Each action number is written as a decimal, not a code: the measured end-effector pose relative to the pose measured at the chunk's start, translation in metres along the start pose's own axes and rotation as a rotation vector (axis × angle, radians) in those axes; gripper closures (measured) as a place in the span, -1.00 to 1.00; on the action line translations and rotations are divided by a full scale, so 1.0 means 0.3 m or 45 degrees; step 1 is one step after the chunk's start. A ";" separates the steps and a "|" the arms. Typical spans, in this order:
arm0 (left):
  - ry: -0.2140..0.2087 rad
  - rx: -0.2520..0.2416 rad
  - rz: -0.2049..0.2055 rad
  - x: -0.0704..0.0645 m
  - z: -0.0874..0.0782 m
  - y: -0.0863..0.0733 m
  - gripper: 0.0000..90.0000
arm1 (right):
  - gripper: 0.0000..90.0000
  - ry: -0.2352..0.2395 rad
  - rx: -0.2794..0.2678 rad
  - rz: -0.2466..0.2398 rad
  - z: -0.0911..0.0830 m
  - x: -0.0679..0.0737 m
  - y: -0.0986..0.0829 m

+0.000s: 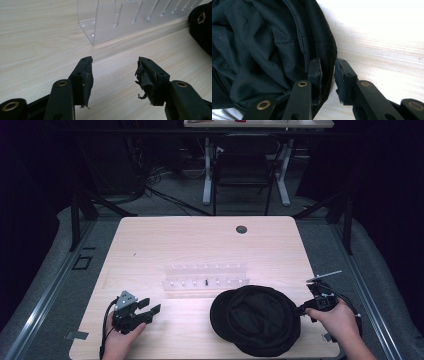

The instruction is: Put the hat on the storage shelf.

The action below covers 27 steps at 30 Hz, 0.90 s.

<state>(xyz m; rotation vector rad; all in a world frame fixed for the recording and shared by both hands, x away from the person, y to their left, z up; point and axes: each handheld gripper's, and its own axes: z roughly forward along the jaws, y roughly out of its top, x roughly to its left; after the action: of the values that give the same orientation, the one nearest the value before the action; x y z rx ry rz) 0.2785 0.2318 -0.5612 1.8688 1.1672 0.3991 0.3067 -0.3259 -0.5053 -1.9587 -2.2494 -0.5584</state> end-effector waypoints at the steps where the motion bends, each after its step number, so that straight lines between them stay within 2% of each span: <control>1: 0.001 0.000 -0.001 0.000 0.000 0.000 0.04 | 0.67 0.002 0.000 0.015 0.005 0.001 0.001; 4: 0.002 0.000 -0.005 0.001 -0.001 0.000 0.04 | 0.69 0.014 0.027 0.007 0.013 -0.005 0.007; 6: 0.002 -0.003 -0.004 0.003 -0.001 0.000 0.03 | 0.70 0.021 0.000 0.034 0.024 -0.004 0.006; 7: 0.002 -0.003 -0.003 0.003 -0.001 0.000 0.03 | 0.70 0.031 0.045 -0.003 0.021 -0.011 0.012; 8: 0.002 -0.004 -0.003 0.004 -0.002 0.000 0.04 | 0.70 0.025 0.052 -0.002 0.023 -0.011 0.014; 9: 0.002 -0.003 -0.004 0.003 -0.002 0.000 0.04 | 0.70 0.040 0.023 0.017 0.030 -0.011 0.011; 11: 0.004 -0.002 -0.004 0.002 -0.001 0.000 0.04 | 0.70 0.035 0.034 0.019 0.034 -0.011 0.012; 12: 0.003 -0.001 -0.006 0.001 -0.001 0.000 0.04 | 0.70 0.054 0.006 0.041 0.042 -0.010 0.009; 13: 0.003 -0.001 -0.004 0.001 -0.001 0.000 0.04 | 0.70 0.043 0.055 0.015 0.037 -0.012 0.013; 15: 0.002 -0.001 -0.004 0.001 0.001 0.000 0.03 | 0.70 0.053 0.050 0.028 0.047 -0.013 0.010; 18: 0.002 0.000 -0.005 0.001 0.001 0.000 0.04 | 0.71 0.059 0.077 0.019 0.048 -0.021 0.011; 19: 0.003 0.000 -0.004 0.001 0.001 0.000 0.03 | 0.72 0.068 0.054 0.048 0.053 -0.020 0.008; 21: 0.002 0.000 -0.005 0.002 0.001 0.000 0.04 | 0.74 0.083 0.099 0.025 0.048 -0.031 0.011; 23: 0.003 0.001 -0.005 0.002 0.001 0.000 0.04 | 0.74 0.097 0.058 0.068 0.060 -0.030 0.005; 24: 0.003 0.001 -0.005 0.002 0.001 0.000 0.04 | 0.74 0.100 0.079 0.053 0.058 -0.035 0.005; 27: 0.003 0.000 -0.005 0.002 0.001 0.000 0.03 | 0.74 0.107 0.084 0.063 0.059 -0.035 0.004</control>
<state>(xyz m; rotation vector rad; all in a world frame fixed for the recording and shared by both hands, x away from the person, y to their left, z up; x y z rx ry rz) 0.2789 0.2321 -0.5615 1.8665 1.1720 0.3989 0.3122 -0.3297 -0.5248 -1.9163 -2.1355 -0.5430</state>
